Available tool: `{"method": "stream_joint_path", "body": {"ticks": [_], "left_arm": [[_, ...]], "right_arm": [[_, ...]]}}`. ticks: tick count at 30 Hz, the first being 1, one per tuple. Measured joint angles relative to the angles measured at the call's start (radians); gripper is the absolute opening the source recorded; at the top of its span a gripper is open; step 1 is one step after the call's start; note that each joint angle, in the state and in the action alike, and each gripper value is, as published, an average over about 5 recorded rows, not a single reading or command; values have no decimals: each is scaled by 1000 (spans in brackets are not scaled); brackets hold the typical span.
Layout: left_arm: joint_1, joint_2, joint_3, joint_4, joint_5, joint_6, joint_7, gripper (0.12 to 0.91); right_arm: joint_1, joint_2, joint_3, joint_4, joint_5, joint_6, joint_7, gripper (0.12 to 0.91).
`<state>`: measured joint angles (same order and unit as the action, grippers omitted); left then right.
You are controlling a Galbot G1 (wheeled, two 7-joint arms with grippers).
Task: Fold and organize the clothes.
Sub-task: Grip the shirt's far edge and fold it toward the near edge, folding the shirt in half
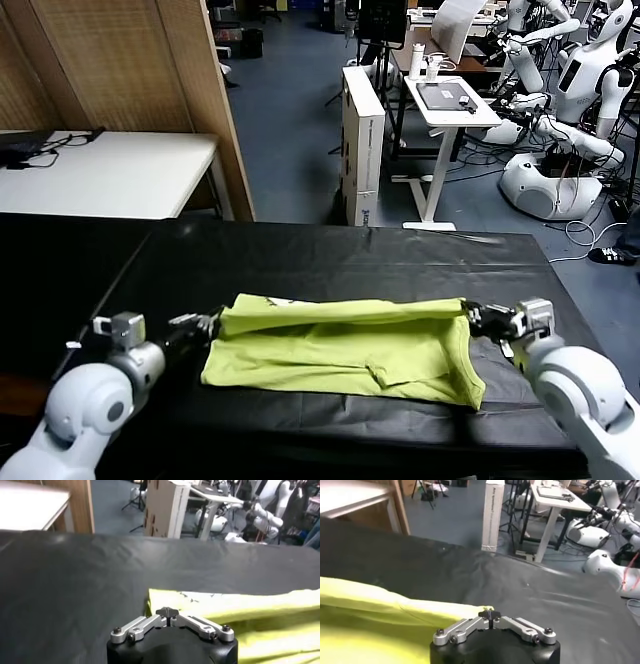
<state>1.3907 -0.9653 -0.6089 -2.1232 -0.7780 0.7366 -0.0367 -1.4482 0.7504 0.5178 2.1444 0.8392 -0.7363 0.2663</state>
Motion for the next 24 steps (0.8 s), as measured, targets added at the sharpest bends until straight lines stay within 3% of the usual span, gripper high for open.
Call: {"method": "stream_joint_path", "body": {"ticks": [8,10,16,18,21,24], "left_arm": [[48,-11,-6,3,17,0,4,146],[55,-13,-6,-1,16,0,2,146],[83,-18,-24,-29,26,0,-19,155],[94,-20,-36,-43,32,0,-27,209],[102,-29,-56,-57,36,0,-28,377],[97,-38,-66,-57,35,0,-26,567]], "right_arm": [[-26,17,-2,9,11,0,-5,144],[-34,19,8,24,21,0,-11,184],[-42,40,57,83,47,0,-24,524],[-31,50,69,86,46,0,-31,657],[-6,67,80,72,41,0,-41,815],[25,82,84,46,36,0,-52,889]]}}
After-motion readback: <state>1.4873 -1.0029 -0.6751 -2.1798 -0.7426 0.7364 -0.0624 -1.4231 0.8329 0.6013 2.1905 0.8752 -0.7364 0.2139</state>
